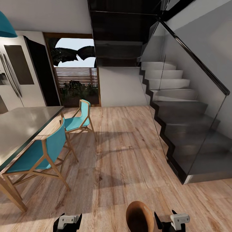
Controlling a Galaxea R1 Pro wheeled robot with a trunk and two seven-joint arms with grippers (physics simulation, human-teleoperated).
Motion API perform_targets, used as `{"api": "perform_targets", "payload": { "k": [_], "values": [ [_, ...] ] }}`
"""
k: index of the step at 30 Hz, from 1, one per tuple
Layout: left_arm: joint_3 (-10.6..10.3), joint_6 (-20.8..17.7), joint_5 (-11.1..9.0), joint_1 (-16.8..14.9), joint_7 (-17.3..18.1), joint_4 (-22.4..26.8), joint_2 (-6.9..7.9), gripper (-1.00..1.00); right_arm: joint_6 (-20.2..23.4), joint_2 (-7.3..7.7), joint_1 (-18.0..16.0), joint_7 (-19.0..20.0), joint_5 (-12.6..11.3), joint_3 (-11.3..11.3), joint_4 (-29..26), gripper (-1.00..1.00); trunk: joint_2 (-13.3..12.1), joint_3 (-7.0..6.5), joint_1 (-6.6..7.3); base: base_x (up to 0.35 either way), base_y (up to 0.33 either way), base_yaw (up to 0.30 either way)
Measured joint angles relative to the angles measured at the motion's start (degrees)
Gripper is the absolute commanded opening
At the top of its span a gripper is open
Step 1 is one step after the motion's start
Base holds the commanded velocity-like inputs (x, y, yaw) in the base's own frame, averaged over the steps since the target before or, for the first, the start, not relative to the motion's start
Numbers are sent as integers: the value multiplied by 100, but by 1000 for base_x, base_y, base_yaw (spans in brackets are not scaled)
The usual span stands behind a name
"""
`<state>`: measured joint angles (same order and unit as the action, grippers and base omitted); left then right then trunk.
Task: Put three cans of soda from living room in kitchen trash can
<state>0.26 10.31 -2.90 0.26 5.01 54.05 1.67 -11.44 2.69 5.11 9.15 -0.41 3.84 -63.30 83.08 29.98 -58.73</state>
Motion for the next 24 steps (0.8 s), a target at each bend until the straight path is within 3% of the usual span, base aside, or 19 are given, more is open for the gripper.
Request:
{"api": "perform_targets", "payload": {
  "k": [16, 24],
  "values": [
    [-1, 93, 10, 0, -5, -27, 0, 100, 372, 21, -123, 24, -12, 4, -48, 100, 0, 0, 0, 0, 0, 0],
    [0, 113, -2, 0, -14, -9, 0, 100, 1357, 28, -692, 40, -11, 3, -85, 100, 0, 0, 0, 0, 0, 0]
  ]
}}
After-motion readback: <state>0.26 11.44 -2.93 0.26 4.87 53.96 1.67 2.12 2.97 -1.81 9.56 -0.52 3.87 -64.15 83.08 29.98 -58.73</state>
